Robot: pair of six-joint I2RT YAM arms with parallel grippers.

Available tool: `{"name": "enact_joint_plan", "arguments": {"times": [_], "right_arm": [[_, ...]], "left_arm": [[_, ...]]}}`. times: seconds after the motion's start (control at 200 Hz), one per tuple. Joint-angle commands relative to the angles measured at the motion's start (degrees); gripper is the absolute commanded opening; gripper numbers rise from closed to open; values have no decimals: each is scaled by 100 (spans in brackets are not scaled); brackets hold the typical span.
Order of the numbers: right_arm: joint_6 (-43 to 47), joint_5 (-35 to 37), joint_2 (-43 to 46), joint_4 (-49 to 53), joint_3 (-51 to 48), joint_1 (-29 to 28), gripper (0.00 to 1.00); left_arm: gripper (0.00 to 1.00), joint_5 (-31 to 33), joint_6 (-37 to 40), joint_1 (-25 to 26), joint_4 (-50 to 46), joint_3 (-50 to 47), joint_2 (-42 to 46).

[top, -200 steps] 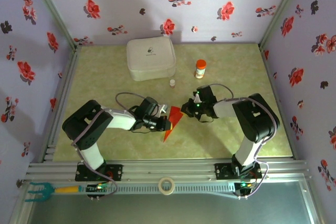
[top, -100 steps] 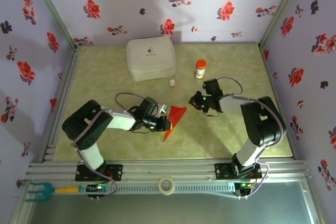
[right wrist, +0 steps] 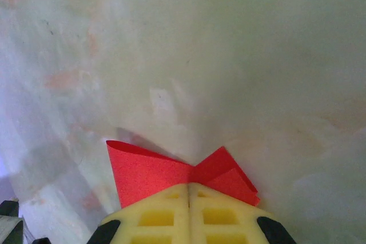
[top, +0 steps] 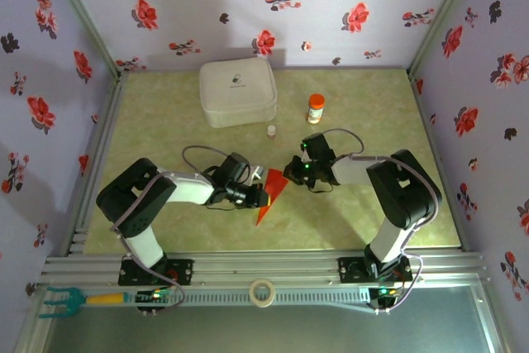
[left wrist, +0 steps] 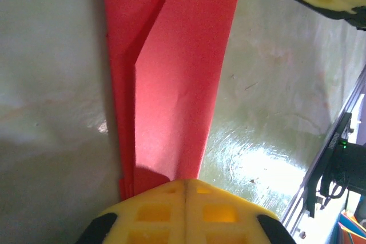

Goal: Fold a paper plane with a square sheet of paper (pick it up from the middle)
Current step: Fold the wing for the fifth time at the center of the table.

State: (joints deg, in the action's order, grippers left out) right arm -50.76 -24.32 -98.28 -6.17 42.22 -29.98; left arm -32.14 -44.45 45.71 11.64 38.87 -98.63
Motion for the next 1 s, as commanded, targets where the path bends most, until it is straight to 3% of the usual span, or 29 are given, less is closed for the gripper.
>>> {"name": "enact_joint_plan", "arguments": {"times": [0.0, 0.185, 0.515, 0.72, 0.995], "right_arm": [[62, 370, -243, 312, -115, 36, 0], [6, 331, -250, 301, -164, 27, 0], [-46, 314, -313, 253, -187, 25, 0], [-48, 327, -340, 248, -223, 27, 0], [14, 384, -383, 301, -239, 36, 0]], "left_arm": [[0, 112, 1, 66, -865, 167, 140], [0, 15, 205, 80, -1350, 920, 267], [0, -275, 367, 188, -1508, 1783, -771], [0, 7, 381, 216, -1641, 1452, -1019], [0, 77, 258, 350, -1614, 755, -467]]}}
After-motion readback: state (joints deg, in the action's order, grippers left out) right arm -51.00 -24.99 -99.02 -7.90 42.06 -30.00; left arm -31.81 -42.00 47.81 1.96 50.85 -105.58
